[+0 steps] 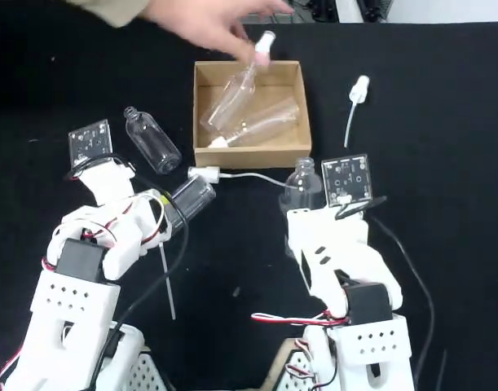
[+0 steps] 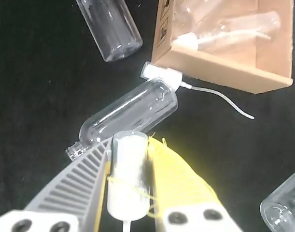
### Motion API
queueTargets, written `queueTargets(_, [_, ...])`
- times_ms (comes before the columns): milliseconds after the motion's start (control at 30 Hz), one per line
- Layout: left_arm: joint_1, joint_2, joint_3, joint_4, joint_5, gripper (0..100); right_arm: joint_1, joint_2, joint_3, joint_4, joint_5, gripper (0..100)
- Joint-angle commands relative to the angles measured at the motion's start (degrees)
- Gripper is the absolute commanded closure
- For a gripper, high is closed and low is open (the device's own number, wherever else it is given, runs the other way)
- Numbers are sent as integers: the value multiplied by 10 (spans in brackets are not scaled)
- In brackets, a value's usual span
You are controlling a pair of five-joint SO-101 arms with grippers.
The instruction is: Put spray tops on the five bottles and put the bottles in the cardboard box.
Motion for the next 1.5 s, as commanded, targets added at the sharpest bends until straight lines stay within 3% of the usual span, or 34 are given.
queueTargets(0, [-2, -18, -17, -32, 0, 970, 9, -14, -19, -11, -4, 988])
queueTargets(167, [-13, -30, -58, -60, -1, 970, -52, -62, -13, 20, -1, 988])
queueTargets(500, [-14, -103, -63, -212, 0, 970, -155, -304, 99, 22, 1, 987])
queueTargets(667, [-7, -138, -70, -280, 0, 970, -162, -281, 118, -24, 1, 987])
queueTargets(833, [73, -138, -139, -299, -2, 970, -162, -280, 133, -55, 0, 988])
queueTargets(933, [112, -102, -179, -324, -4, 970, -163, -281, 129, -56, -4, 988])
queueTargets(1100, [119, -24, -236, -384, 0, 970, -164, -281, 130, -72, -1, 988])
queueTargets(1300, [176, 47, -305, -380, -4, 970, -164, -281, 129, -83, 0, 988])
queueTargets(1467, [180, 95, -334, -382, -5, 970, -163, -296, 122, -81, 0, 988])
